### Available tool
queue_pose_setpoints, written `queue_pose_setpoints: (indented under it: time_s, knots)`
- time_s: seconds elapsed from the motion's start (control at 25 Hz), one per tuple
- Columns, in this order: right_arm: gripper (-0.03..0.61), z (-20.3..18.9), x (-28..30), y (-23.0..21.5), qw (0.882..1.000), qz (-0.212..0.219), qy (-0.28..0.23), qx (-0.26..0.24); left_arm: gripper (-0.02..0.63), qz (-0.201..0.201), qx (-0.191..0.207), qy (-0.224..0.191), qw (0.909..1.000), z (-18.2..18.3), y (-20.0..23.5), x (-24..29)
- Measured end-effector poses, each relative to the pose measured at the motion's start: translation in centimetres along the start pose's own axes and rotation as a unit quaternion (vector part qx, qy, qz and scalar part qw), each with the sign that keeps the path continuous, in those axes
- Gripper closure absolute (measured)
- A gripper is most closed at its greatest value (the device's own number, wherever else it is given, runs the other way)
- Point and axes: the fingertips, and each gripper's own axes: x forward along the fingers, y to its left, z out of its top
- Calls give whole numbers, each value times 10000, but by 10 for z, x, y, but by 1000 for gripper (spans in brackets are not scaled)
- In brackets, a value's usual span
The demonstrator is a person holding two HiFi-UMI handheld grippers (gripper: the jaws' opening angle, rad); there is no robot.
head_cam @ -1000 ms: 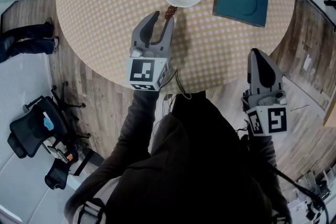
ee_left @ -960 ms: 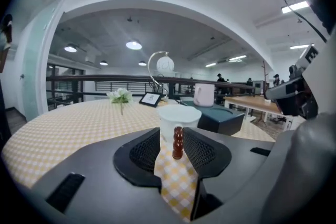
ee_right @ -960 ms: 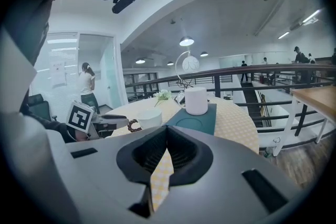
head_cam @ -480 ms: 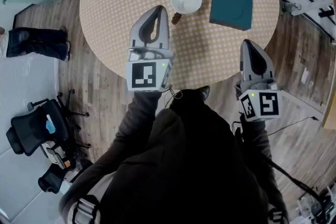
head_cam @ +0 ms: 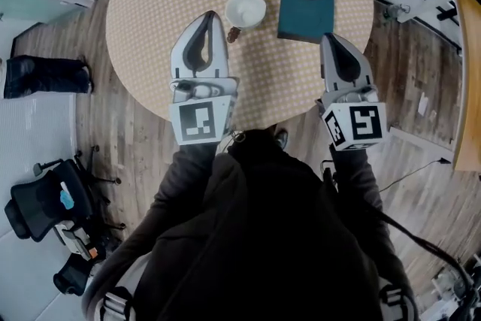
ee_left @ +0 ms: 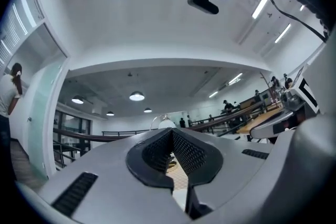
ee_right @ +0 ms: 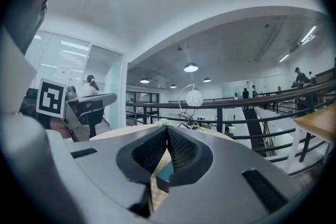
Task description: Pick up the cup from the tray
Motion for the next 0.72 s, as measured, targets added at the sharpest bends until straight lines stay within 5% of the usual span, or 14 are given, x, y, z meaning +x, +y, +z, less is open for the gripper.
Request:
queue_pose_setpoints:
  time_s: [0.72]
  knots:
    - [571,4,13,-7,9998,174,-22,20,607,-90,184,136,9997,-7,-15,11]
